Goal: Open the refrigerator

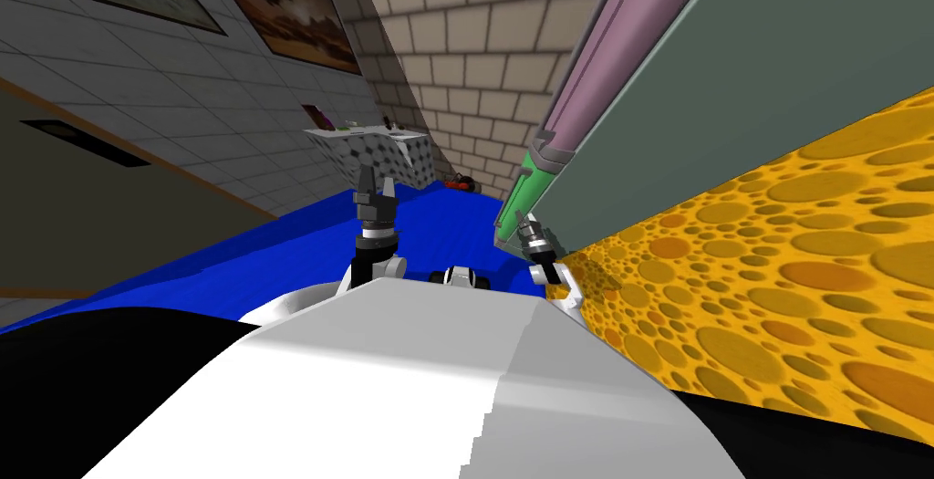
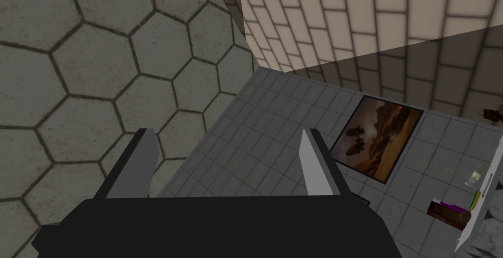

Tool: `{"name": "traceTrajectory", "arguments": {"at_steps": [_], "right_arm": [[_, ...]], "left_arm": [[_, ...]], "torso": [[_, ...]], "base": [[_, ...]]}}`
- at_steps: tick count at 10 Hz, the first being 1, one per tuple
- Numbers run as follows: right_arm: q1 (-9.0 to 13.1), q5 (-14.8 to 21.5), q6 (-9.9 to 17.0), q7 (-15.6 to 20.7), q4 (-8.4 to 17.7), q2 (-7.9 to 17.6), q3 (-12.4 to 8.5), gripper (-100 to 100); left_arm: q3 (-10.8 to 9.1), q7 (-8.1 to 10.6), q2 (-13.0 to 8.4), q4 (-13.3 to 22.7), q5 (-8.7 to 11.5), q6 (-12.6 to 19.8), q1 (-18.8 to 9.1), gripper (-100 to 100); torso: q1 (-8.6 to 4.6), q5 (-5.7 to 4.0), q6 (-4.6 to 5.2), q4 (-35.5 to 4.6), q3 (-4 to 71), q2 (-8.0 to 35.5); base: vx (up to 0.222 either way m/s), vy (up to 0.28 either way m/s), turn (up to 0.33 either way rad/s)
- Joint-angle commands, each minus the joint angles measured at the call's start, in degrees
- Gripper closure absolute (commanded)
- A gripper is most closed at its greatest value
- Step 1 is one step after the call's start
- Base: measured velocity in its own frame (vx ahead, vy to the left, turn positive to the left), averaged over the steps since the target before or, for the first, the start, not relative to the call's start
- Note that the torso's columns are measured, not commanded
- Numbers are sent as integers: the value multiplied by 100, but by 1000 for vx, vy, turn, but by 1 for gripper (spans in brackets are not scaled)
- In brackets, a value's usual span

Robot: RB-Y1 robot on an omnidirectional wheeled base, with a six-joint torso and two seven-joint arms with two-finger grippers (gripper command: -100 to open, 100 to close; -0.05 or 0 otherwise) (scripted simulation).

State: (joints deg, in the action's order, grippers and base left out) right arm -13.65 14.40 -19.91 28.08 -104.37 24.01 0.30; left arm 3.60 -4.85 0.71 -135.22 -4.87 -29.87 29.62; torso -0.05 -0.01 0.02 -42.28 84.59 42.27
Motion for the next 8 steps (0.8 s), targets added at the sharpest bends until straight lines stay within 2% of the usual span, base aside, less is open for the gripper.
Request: {"name": "traceTrajectory", "arguments": {"at_steps": [1, 2, 3, 4, 5, 6, 7, 8], "right_arm": [[239, 180, 161, 303, 379, 188, -13, -100], [431, 343, 265, 539, 528, 337, -18, -100], [431, 343, 265, 568, 689, 337, -18, -100], [629, 509, 373, 802, 860, 487, -17, -100], [629, 509, 373, 831, 1009, 487, -17, -100], [832, 677, 482, 1074, 1234, 639, -11, -100], [832, 677, 482, 1091, 1325, 639, -11, -100], [1040, 845, 593, 1345, 1590, 792, 0, -100]], "left_arm": [[0, 0, 0, 0, 0, 0, 0, 0], [0, 0, 0, 0, 0, 0, 0, 0], [0, 0, 0, 0, 0, 0, 0, 0], [0, 0, 0, 0, 0, 0, 0, 0], [0, 0, 0, 0, 0, 0, 0, 0], [0, 0, 0, 0, 0, 0, 0, 0], [0, 0, 0, 0, 0, 0, 0, 0], [0, 0, 0, 0, 0, 0, 0, 0]], "torso": [[9, 2, -2, -2, -3, 4], [4, 1, -1, -2, -4, 5], [9, 2, -3, -1, -1, 0], [3, 1, -1, 0, -1, 1], [14, 3, -2, 0, 0, -2], [1, 0, -1, 1, 1, -3], [0, -1, -2, 1, 4, -8], [-4, -1, -1, 0, -1, 3]], "base": [[31, 87, 15], [39, 102, 28], [35, 90, 14], [46, 125, 30], [55, 96, 8], [79, 91, 23], [55, 74, 16], [39, 86, 27]]}}
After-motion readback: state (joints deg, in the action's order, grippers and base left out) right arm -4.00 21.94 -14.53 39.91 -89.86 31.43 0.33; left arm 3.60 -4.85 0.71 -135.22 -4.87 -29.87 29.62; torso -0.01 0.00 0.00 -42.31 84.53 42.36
